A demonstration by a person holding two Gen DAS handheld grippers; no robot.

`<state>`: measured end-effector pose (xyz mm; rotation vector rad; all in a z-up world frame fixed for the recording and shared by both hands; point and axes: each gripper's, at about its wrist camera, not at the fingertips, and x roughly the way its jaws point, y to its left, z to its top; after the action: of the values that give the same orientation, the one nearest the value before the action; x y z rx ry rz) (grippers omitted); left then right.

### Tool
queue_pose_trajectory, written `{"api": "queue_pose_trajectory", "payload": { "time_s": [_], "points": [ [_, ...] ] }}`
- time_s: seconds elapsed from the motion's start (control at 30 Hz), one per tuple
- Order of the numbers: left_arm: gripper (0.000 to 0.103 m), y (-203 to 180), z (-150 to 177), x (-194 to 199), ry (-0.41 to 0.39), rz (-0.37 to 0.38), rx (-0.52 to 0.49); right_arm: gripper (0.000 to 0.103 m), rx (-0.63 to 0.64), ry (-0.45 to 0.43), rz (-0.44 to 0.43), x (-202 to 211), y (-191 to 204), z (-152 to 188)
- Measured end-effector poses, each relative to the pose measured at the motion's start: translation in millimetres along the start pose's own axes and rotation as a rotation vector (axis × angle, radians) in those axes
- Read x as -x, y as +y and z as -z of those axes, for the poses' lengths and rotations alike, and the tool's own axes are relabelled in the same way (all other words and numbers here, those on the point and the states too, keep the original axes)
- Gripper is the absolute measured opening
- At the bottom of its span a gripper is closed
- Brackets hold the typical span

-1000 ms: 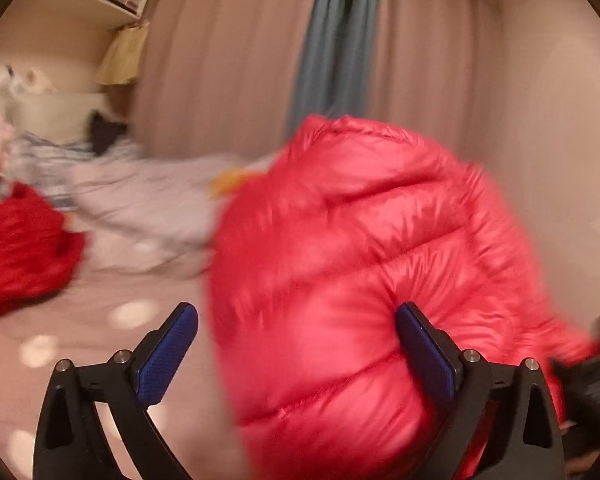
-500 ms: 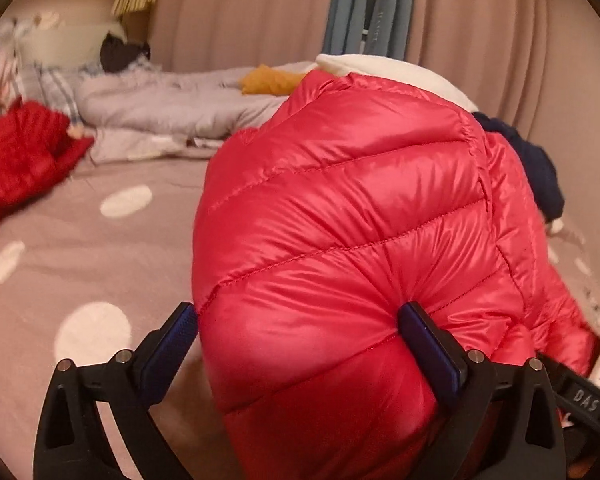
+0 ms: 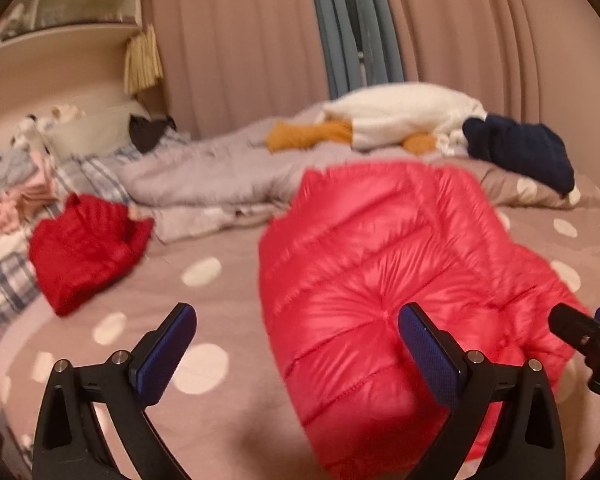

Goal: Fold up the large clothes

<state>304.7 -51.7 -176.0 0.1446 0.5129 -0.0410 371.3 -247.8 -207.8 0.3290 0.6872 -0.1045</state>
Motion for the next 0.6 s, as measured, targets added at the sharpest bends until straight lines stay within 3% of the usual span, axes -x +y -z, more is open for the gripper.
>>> {"api": "queue_pose_trajectory", "payload": {
  "time_s": [0.07,0.33,0.6],
  "points": [
    [0.100,9.2,-9.8,-2.8,-0.012,-0.007,0.019,0.103,0.025,-0.035,-0.010,18.8,6.5,-7.2],
    [0.102,44.5,-27.5,38.3,0.010,0.109,0.214,0.103,0.122,-0.127,0.007,91.0,21.5,-20.3],
    [0.102,53.3,-35.3,87.8,-0.065,0.073,0.247,0.103,0.187,-0.178,0.044,142.5,26.0,-18.7]
  ]
}}
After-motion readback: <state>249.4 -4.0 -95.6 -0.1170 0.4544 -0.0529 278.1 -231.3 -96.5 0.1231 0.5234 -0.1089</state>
